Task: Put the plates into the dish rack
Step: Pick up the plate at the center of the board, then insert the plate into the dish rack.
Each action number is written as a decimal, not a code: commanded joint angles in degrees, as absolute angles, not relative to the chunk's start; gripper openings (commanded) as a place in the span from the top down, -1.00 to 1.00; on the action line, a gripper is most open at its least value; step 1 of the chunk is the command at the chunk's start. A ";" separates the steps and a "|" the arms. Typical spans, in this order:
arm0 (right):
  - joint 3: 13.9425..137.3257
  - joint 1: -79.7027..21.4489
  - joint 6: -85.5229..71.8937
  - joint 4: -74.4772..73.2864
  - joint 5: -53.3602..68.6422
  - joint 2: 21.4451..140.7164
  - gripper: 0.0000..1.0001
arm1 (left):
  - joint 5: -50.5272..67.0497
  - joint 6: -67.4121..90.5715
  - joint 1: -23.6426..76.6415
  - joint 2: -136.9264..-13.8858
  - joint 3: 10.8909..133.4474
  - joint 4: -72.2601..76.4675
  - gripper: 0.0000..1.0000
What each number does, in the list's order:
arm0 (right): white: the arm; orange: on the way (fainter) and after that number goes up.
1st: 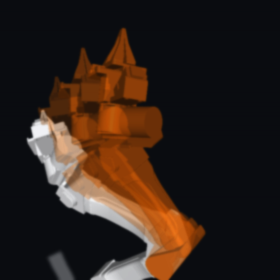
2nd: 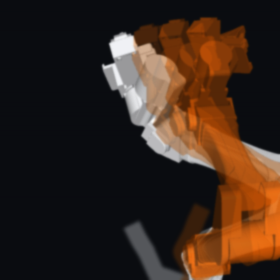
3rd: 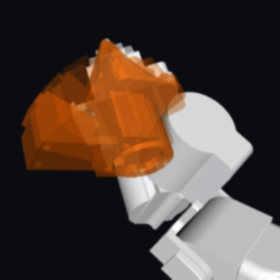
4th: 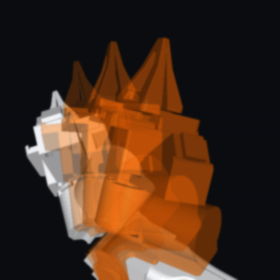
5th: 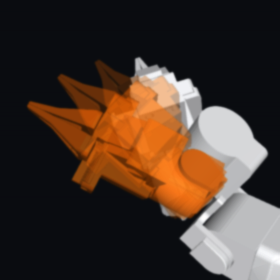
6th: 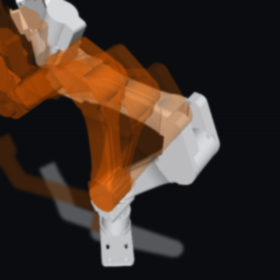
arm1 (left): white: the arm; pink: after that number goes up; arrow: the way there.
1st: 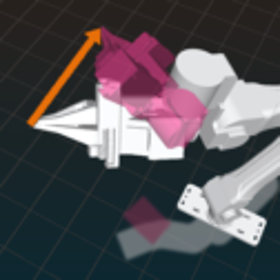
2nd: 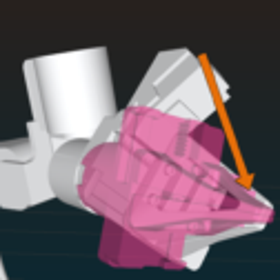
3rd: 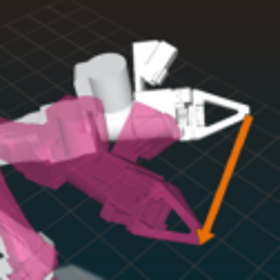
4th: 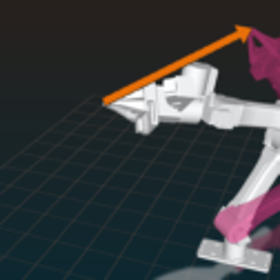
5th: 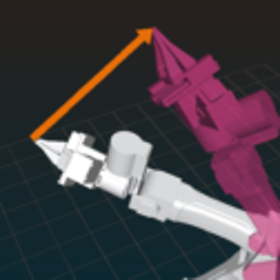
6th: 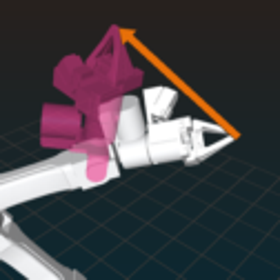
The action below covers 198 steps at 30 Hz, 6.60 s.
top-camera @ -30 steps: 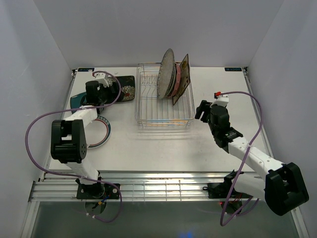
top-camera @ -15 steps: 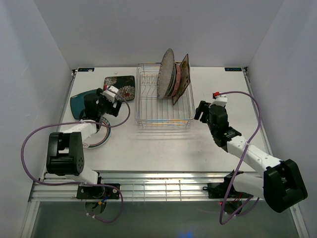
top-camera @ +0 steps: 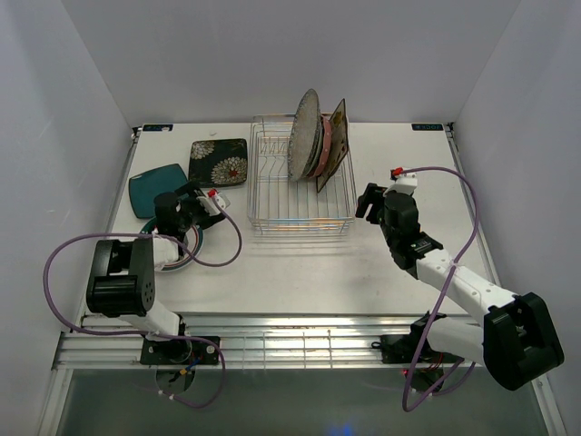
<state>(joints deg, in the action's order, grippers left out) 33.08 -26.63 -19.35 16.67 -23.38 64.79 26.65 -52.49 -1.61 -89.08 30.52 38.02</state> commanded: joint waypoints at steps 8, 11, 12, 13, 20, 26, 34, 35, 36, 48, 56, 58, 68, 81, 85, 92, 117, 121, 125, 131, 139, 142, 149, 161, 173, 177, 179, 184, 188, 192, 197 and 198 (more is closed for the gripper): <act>33.22 -26.46 -20.30 20.39 -21.98 64.60 -0.48 | 31.02 -66.44 -1.76 -93.77 31.46 42.72 -0.96; 33.22 -26.46 -20.39 20.39 -21.97 64.77 -0.48 | 31.38 -69.25 -1.67 -95.88 32.43 42.37 -0.96; 33.22 -26.46 -20.39 20.39 -22.15 64.78 -0.48 | 31.55 -70.21 -1.67 -96.24 32.61 42.02 -0.96; 33.22 -26.54 -20.39 20.39 -22.32 64.69 -0.48 | 32.07 -71.44 -1.67 -96.68 32.96 41.49 -0.96; 32.96 -26.46 -20.57 20.39 -22.68 64.16 -0.48 | 31.73 -73.56 -1.67 -99.31 37.34 34.29 -0.94; 32.87 -26.46 -20.57 20.48 -22.76 64.25 -0.48 | 31.12 -74.62 -1.76 -101.25 38.67 33.40 -0.90; 32.78 -26.46 -20.57 20.74 -22.32 64.25 -0.48 | 29.01 -75.41 -1.06 -103.00 42.01 33.14 -0.89; 32.78 -26.46 -20.57 20.83 -22.24 64.34 -0.48 | 28.92 -75.41 -0.97 -103.27 42.36 32.87 -0.84; 32.78 -26.46 -20.65 20.83 -22.32 64.42 -0.48 | 28.74 -75.85 -0.79 -103.53 42.71 32.52 -0.83; 32.52 -26.46 -20.48 21.00 -22.50 63.90 -0.48 | 27.77 -76.29 1.23 -108.72 46.75 32.52 -0.76; 32.08 -26.46 -20.21 21.53 -22.33 63.46 -0.48 | 27.69 -75.59 1.23 -110.56 49.74 32.52 -0.77; 32.08 -26.46 -20.21 21.71 -22.06 63.54 -0.48 | 27.69 -74.71 1.23 -111.18 50.53 32.52 -0.76; 31.82 -26.46 -20.13 21.97 -21.80 63.46 -0.48 | 27.42 -74.00 1.23 -114.25 53.96 32.61 -0.68; 31.73 -26.46 -20.04 22.24 -21.53 63.28 -0.49 | 24.87 -75.93 1.49 -116.63 54.93 33.31 -0.08; 31.64 -26.46 -20.13 22.32 -21.27 63.19 -0.48 | 24.79 -75.94 1.49 -115.67 52.92 36.90 0.44; 31.64 -26.46 -20.21 22.41 -21.09 63.37 -0.49 | 25.05 -75.06 1.49 -116.19 45.71 57.53 1.00; 31.38 -26.46 -20.04 22.41 -20.66 62.75 -0.49 | 26.02 -63.63 0.27 -104.33 49.04 50.98 1.00; 31.38 -26.46 -19.95 22.50 -20.65 63.02 -0.49 | 25.93 -61.97 0.18 -102.92 50.53 50.10 1.00; 31.38 -26.46 -19.95 22.50 -20.48 63.02 -0.49 | 26.54 -56.89 -2.63 -100.64 52.03 48.26 1.00; 31.20 -26.46 -19.95 22.41 -20.48 62.49 -0.49 | 27.77 -48.96 -3.34 -96.42 55.54 44.21 1.00; 31.29 -26.54 -20.04 22.41 -20.30 62.58 -0.49 | 28.04 -37.73 -3.34 -90.97 57.83 42.37 1.00; 31.29 -26.46 -20.04 22.41 -20.21 62.67 -0.49 | 28.04 -32.81 -3.25 -88.25 58.97 40.35 1.00; 31.38 -26.46 -20.13 22.59 -19.86 62.84 -0.49 | 32.69 -21.91 -3.34 -82.53 62.31 34.46 1.00; 31.46 -26.46 -20.13 22.68 -19.51 63.02 -0.49 | 34.81 -2.91 -3.25 -78.75 73.29 21.01 1.00; 31.38 -26.46 -20.13 22.76 -19.42 62.84 -0.49 | 31.81 8.33 1.13 -85.51 92.27 0.45 1.00; 31.38 -26.46 -20.13 22.76 -19.34 63.02 -0.49 | 30.85 11.16 2.55 -87.45 96.32 -2.71 1.00; 31.38 -26.46 -20.13 22.85 -19.42 63.02 -0.49 | 30.06 11.95 3.86 -89.11 99.21 -4.30 1.00; 31.29 -26.54 -20.13 22.85 -19.16 63.02 -0.49 | 28.74 14.93 6.94 -93.51 105.37 -9.57 1.00; 31.20 -26.46 -20.13 22.94 -19.34 62.84 -0.49 | 27.43 16.78 9.57 -95.97 107.93 -10.46 1.00; 31.20 -26.46 -20.21 23.11 -19.16 63.02 -0.49 | 25.67 18.89 12.21 -97.90 110.29 -10.63 1.00; 31.20 -26.46 -20.21 23.03 -19.07 63.11 -0.49 | 26.19 23.01 13.88 -101.16 113.46 -11.34 1.00; 31.20 -26.46 -20.13 23.03 -19.07 63.11 -0.49 | 26.19 23.38 13.89 -101.51 113.73 -11.25 1.00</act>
